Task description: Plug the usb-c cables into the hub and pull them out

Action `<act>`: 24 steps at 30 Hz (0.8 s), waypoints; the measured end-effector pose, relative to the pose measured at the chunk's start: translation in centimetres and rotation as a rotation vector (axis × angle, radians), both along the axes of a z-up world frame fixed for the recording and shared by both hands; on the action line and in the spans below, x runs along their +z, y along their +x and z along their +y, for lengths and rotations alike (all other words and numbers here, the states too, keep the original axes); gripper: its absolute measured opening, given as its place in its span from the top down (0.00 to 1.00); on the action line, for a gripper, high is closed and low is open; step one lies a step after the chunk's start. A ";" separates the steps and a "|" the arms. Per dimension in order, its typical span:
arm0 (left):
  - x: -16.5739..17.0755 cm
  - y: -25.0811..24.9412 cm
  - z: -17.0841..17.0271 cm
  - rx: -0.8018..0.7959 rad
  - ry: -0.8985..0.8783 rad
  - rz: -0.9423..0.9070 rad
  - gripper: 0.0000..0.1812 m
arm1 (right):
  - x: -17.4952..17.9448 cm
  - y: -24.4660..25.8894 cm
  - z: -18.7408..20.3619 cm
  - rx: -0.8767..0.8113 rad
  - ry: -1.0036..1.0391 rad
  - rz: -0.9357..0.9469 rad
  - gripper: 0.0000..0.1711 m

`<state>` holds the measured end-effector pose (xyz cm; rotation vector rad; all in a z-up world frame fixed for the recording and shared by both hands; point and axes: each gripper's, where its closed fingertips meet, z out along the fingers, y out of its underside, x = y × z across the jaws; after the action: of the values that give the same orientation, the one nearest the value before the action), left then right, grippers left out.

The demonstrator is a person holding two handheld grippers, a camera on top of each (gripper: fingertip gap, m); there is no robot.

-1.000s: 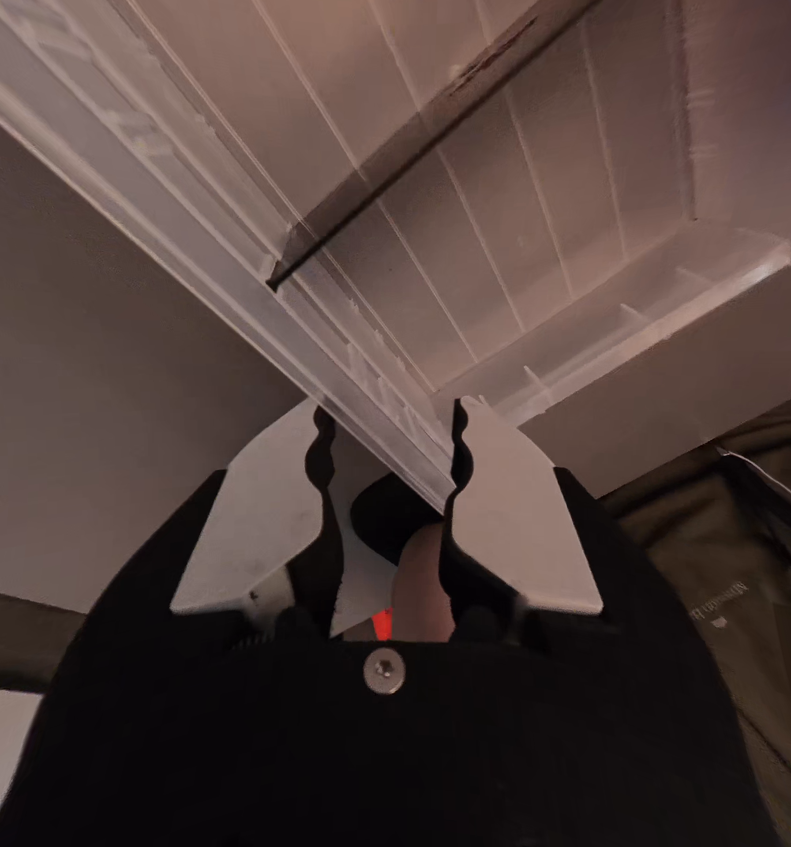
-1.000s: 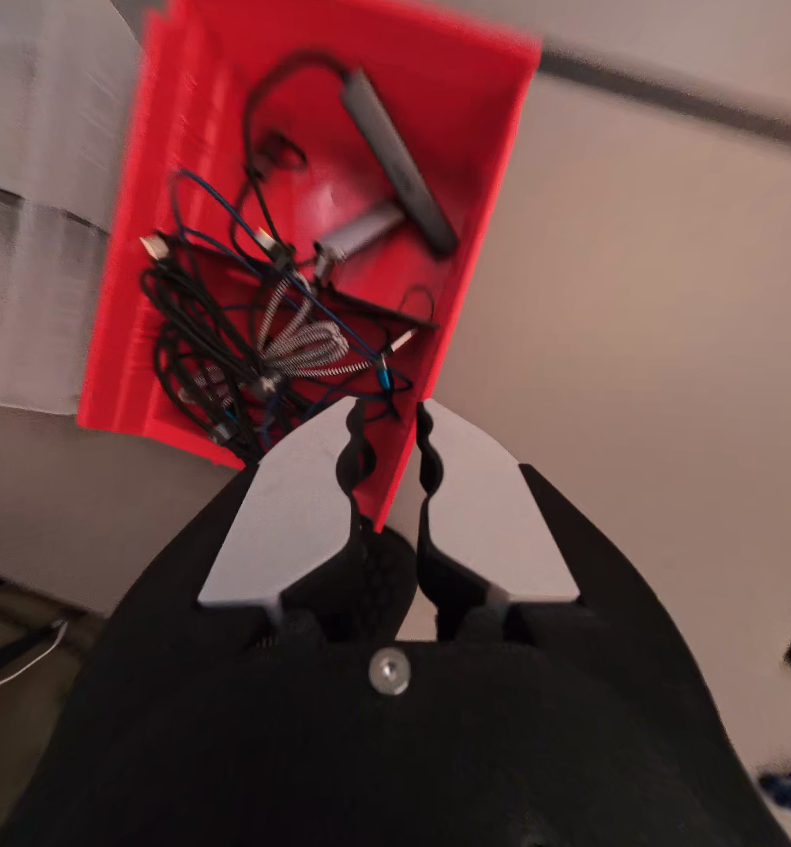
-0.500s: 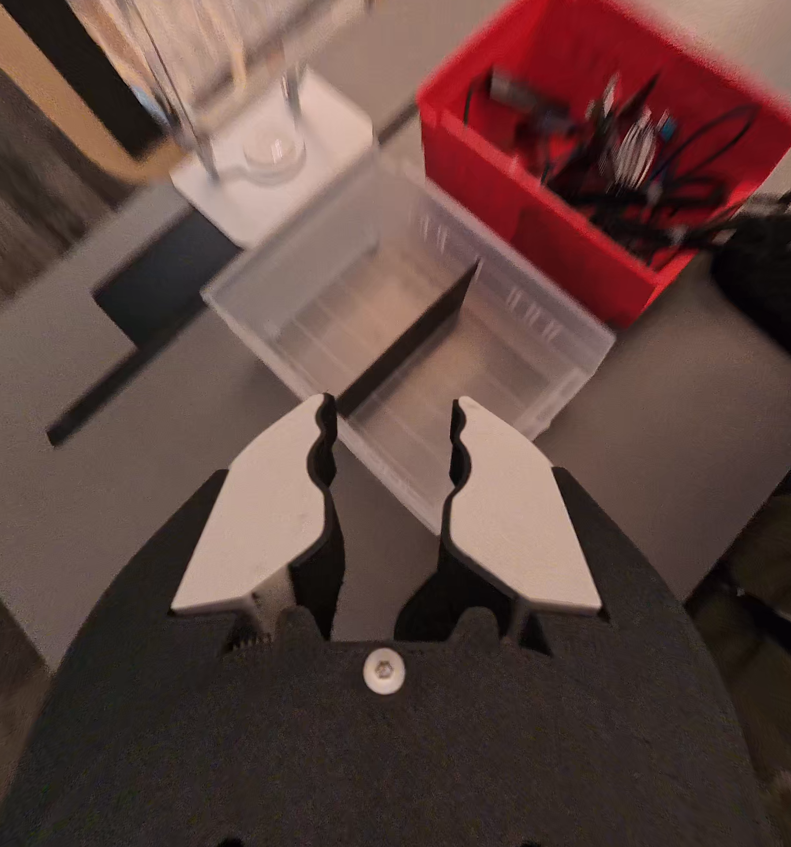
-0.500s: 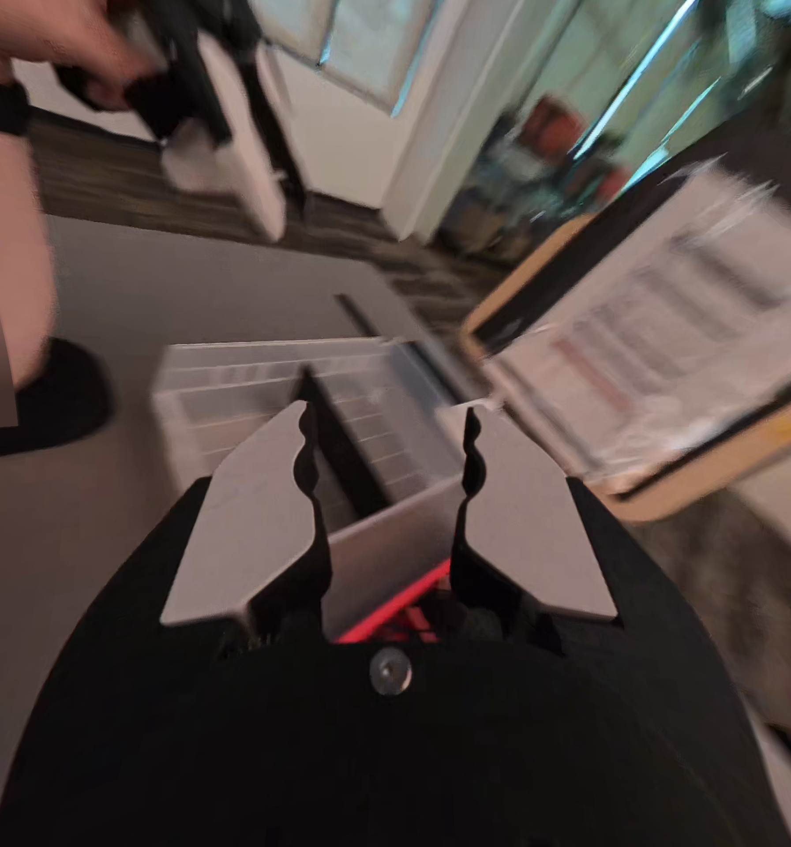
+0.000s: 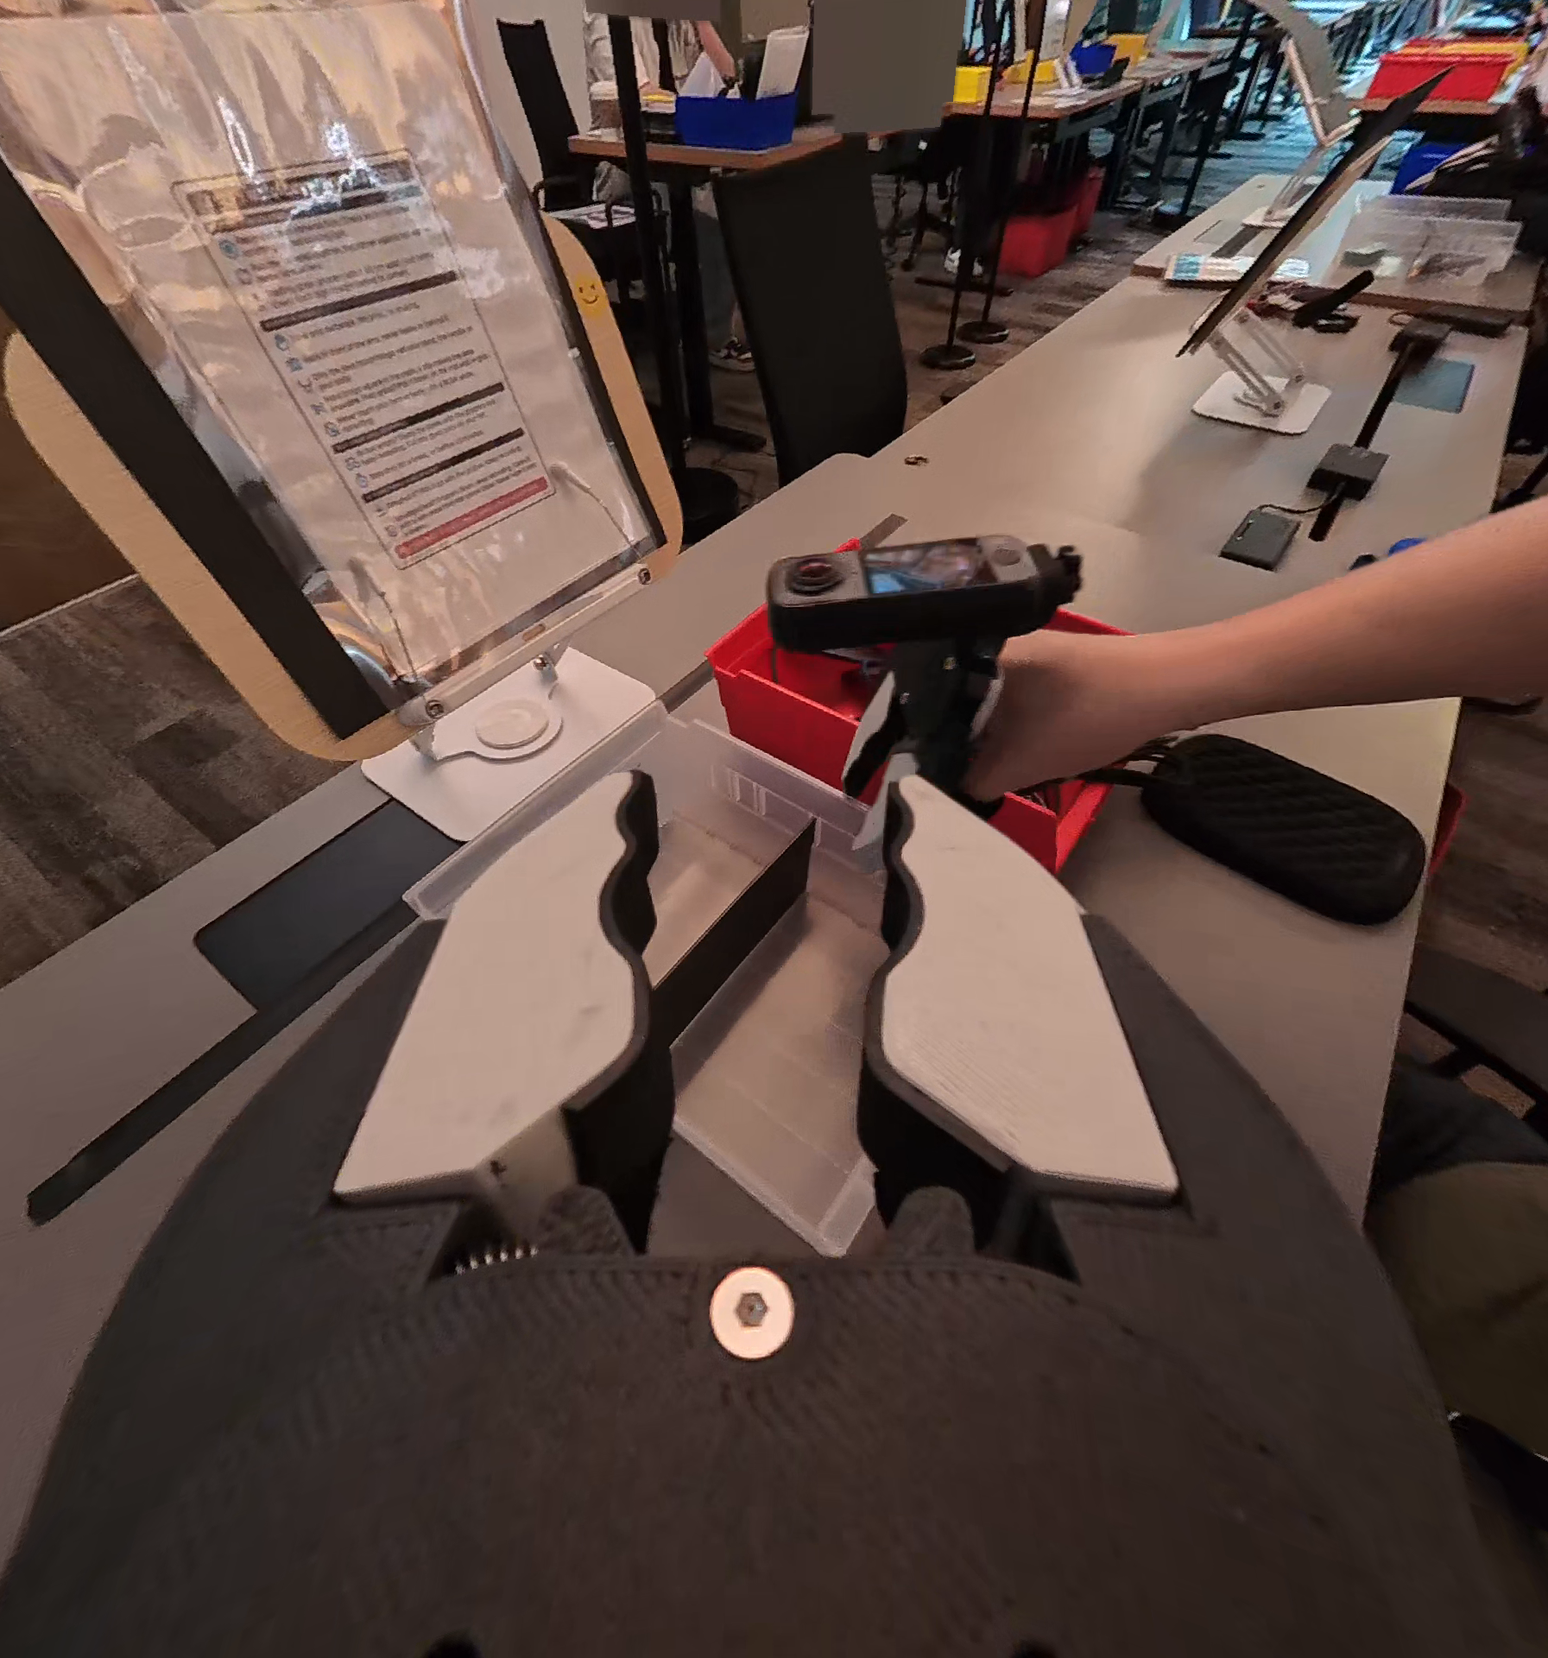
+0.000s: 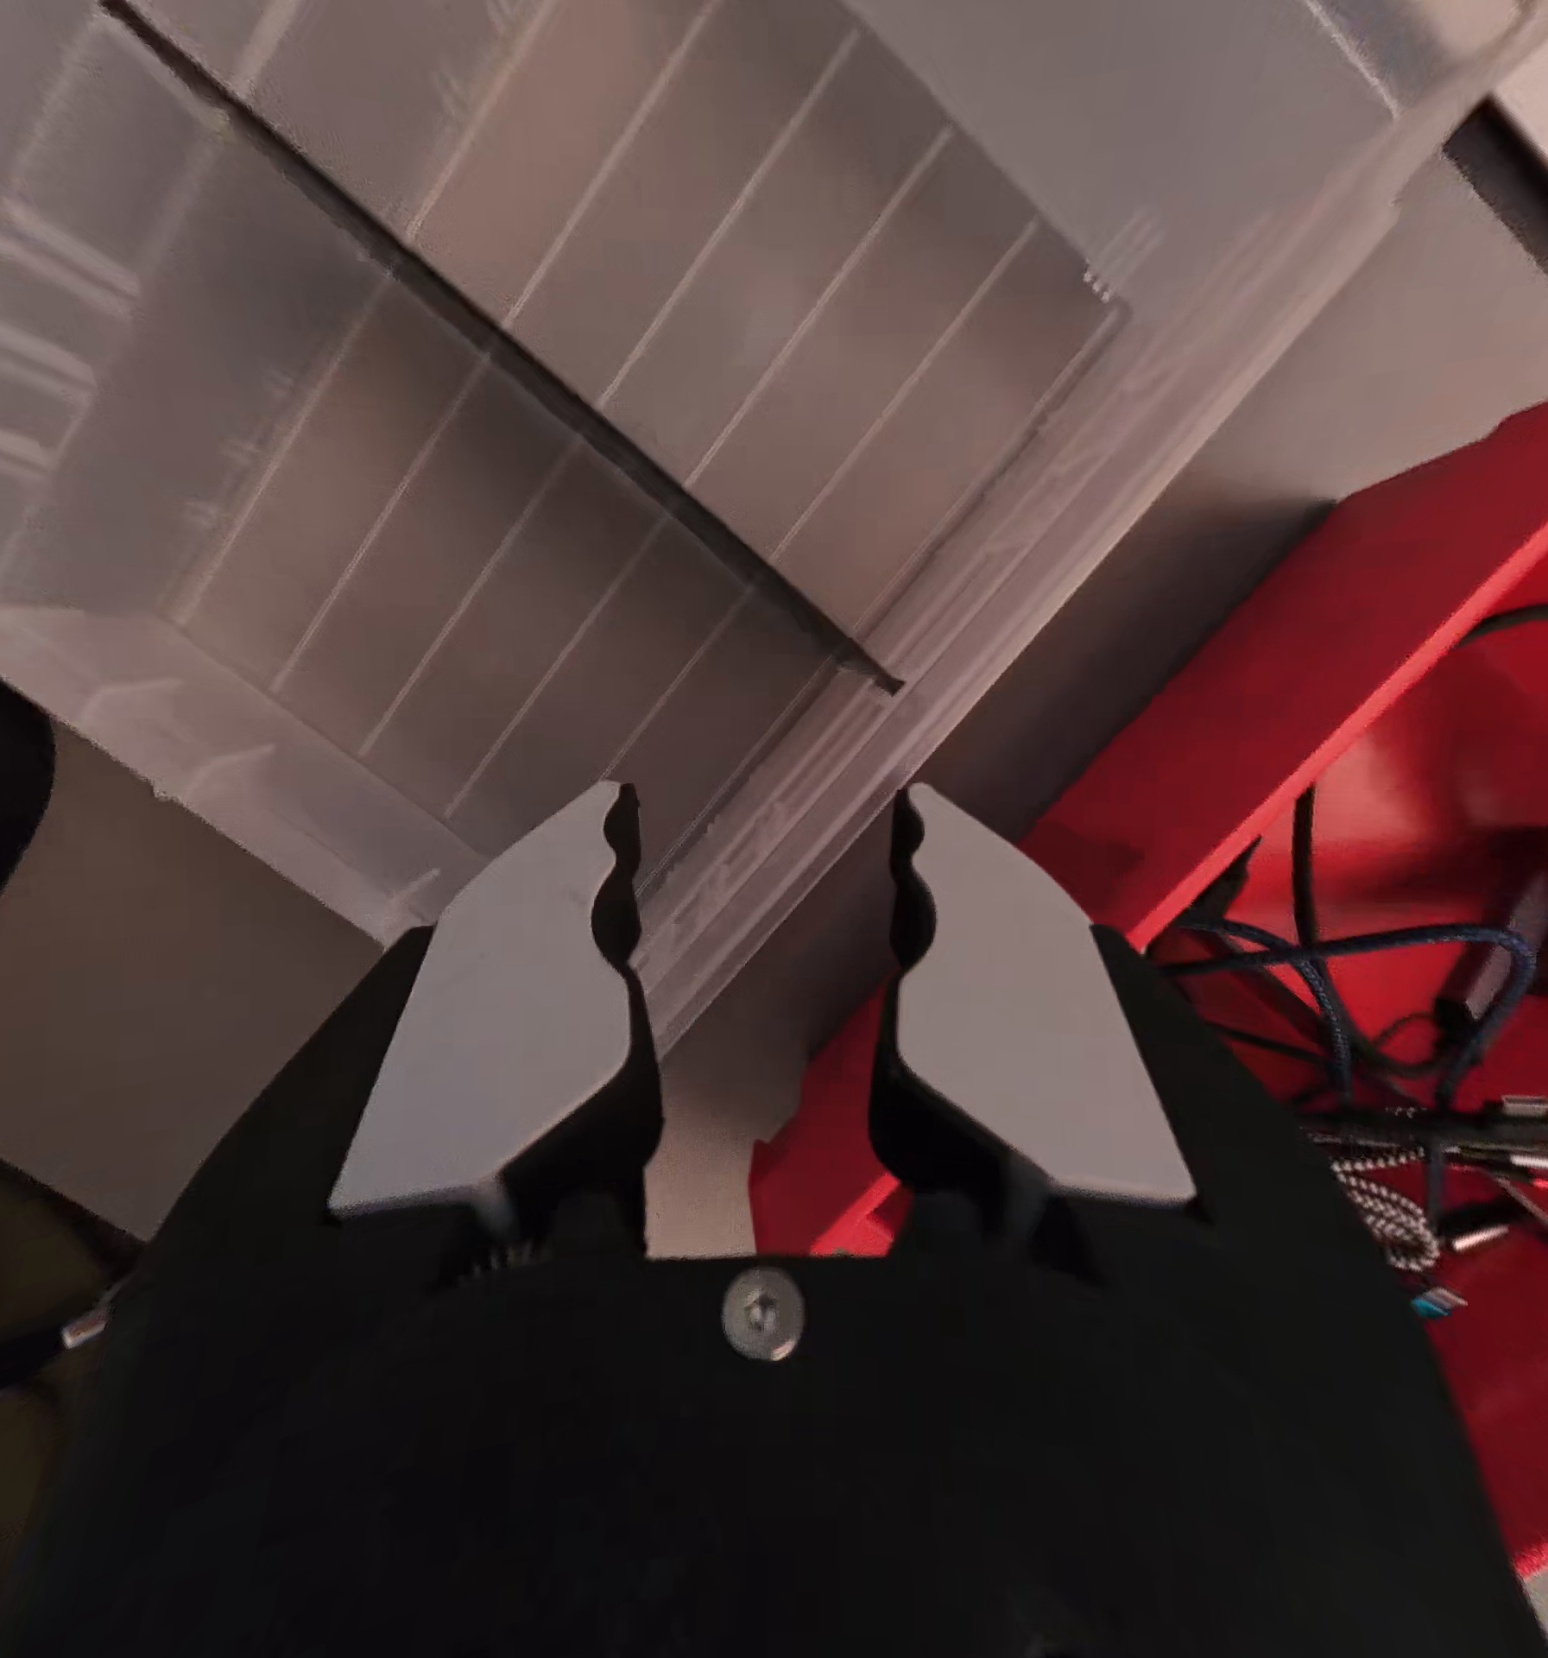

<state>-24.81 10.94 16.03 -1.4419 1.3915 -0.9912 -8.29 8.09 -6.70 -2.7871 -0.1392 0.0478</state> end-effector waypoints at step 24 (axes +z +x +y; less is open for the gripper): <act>-2.0 1.7 -3.5 -0.147 0.058 0.118 0.74 | -8.1 -1.9 0.5 -0.288 -0.337 0.404 0.82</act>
<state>-23.09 7.48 14.06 -1.3901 1.6184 -0.9617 -10.22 8.56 -14.85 -3.0236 0.4043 0.6074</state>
